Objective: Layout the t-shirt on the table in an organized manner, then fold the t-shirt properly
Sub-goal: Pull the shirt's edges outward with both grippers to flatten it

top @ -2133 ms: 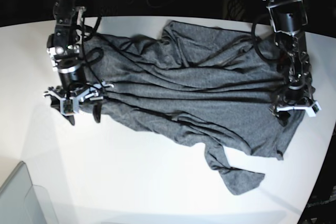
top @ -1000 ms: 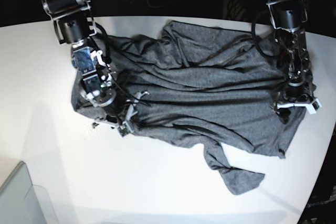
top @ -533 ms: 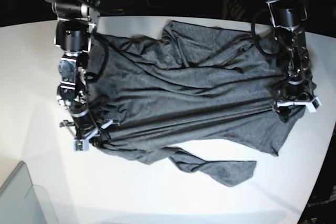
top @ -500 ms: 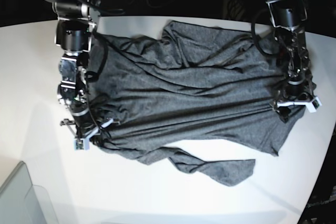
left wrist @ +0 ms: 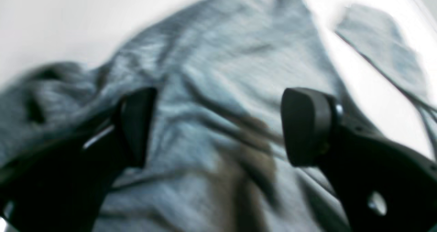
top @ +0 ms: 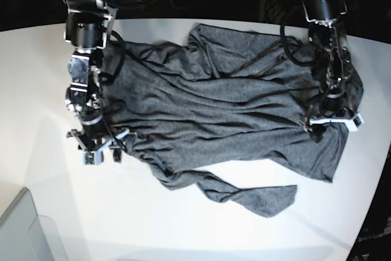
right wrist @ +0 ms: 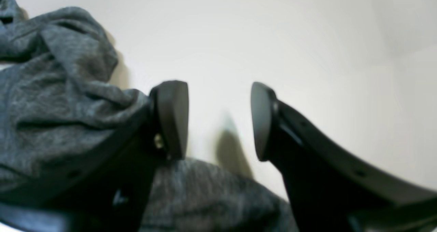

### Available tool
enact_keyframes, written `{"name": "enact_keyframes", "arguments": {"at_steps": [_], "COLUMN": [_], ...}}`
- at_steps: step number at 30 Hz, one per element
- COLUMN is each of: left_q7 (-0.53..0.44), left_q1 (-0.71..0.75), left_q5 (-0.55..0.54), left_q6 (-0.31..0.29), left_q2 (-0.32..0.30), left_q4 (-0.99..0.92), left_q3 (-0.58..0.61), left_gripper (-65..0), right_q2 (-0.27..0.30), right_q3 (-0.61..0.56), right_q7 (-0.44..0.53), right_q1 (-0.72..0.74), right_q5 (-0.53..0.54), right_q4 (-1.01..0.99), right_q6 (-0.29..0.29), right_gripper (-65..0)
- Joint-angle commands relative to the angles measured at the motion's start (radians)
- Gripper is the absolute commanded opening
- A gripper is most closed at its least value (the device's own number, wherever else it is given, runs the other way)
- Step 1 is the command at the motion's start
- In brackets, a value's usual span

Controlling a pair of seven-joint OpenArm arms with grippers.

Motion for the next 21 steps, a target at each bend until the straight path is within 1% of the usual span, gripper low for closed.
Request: {"name": "enact_keyframes", "arguments": {"at_steps": [1, 3, 7, 12, 14, 21], "left_q7": [-0.037, -0.037, -0.037, -0.037, -0.040, -0.037], "left_q1": [-0.020, -0.022, -0.029, -0.071, -0.112, -0.359], "left_q5": [-0.002, -0.002, -0.002, -0.002, 0.004, 0.009], "left_q6": [-0.008, -0.008, -0.007, -0.007, -0.007, -0.008], "left_q2": [-0.017, -0.012, -0.023, -0.061, -0.066, -0.063], "left_q4": [0.051, 0.094, 0.127, 0.109, 0.057, -0.264], "left_q3": [-0.004, -0.005, -0.005, -0.007, 0.000, 0.004], "left_gripper": [-10.9, -10.9, -10.9, -10.9, -10.9, -10.9], "right_q2": [0.002, -0.013, -0.012, -0.012, -0.012, -0.012], "right_q3": [-0.001, -0.024, -0.089, -0.104, -0.106, -0.133], "right_q7": [0.026, 0.026, 0.026, 0.026, 0.026, 0.026], "right_q1": [0.010, -0.005, -0.041, -0.053, -0.050, 0.007], "right_q5": [0.008, 0.007, 0.005, 0.005, 0.005, 0.005], "right_q4": [0.041, 0.076, 0.125, 0.125, 0.113, 0.021], "right_q6": [0.005, 0.005, 0.005, 0.005, 0.005, 0.006], "right_gripper": [-34.8, -34.8, -34.4, -28.1, -26.5, -26.5]}}
